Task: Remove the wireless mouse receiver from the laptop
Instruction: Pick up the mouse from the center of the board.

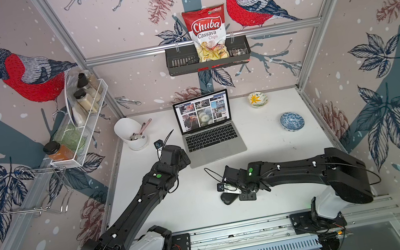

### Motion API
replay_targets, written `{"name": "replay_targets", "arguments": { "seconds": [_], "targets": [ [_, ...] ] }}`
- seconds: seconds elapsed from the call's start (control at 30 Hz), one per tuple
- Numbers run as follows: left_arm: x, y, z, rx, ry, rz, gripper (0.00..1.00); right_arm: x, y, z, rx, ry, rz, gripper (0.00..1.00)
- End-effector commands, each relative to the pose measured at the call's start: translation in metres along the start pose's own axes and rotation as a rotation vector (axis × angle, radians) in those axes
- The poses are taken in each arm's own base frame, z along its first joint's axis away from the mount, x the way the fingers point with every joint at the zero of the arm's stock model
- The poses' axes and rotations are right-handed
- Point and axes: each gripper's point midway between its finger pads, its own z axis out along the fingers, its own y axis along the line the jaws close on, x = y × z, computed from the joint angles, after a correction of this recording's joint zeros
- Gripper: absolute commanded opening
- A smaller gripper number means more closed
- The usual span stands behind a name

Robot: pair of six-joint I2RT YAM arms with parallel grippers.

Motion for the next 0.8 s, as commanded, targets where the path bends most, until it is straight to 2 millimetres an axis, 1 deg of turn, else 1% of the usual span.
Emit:
{"name": "replay_targets", "arguments": {
  "seconds": [0.0,0.07,0.13,0.23,0.27,0.33,0.4,0.47,0.53,0.6,0.63,0.7,0.77],
  "targets": [
    [-0.008,-0.004,-0.001,0.017,-0.032,-0.002,0.96,0.003,-0.003,-0.008,0.013,0.006,0.011,0.22],
    [-0.007,-0.008,-0.002,0.039,-0.029,0.008,0.96,0.002,-0.008,-0.014,0.031,-0.004,0.013,0.22],
    [-0.008,-0.017,-0.005,0.091,-0.039,0.019,0.96,0.000,-0.015,-0.023,0.054,-0.024,0.019,0.22],
    [-0.012,-0.033,-0.014,0.204,-0.084,0.021,0.97,-0.006,-0.033,-0.043,0.112,-0.098,0.047,0.24],
    [-0.014,-0.040,-0.018,0.259,-0.105,0.023,0.97,-0.009,-0.043,-0.053,0.137,-0.141,0.075,0.25],
    [-0.018,-0.057,-0.028,0.378,-0.142,0.025,0.98,-0.012,-0.063,-0.070,0.185,-0.223,0.134,0.34],
    [-0.018,-0.075,-0.038,0.486,-0.148,0.045,0.98,-0.014,-0.087,-0.088,0.253,-0.325,0.203,0.39],
    [-0.015,-0.089,-0.043,0.537,-0.133,0.092,0.98,-0.011,-0.110,-0.107,0.341,-0.421,0.286,0.42],
    [-0.006,-0.096,-0.047,0.525,-0.113,0.160,0.98,-0.004,-0.130,-0.124,0.411,-0.514,0.382,0.43],
    [0.009,-0.101,-0.048,0.489,-0.088,0.232,0.98,0.010,-0.154,-0.142,0.520,-0.612,0.533,0.45],
    [0.017,-0.105,-0.050,0.486,-0.070,0.266,0.98,0.017,-0.161,-0.147,0.555,-0.652,0.596,0.46],
    [0.038,-0.115,-0.051,0.478,-0.019,0.336,0.98,0.031,-0.174,-0.154,0.596,-0.698,0.729,0.48],
    [0.063,-0.122,-0.053,0.452,0.030,0.420,0.98,0.039,-0.182,-0.151,0.596,-0.696,0.809,0.48]
  ]
}}
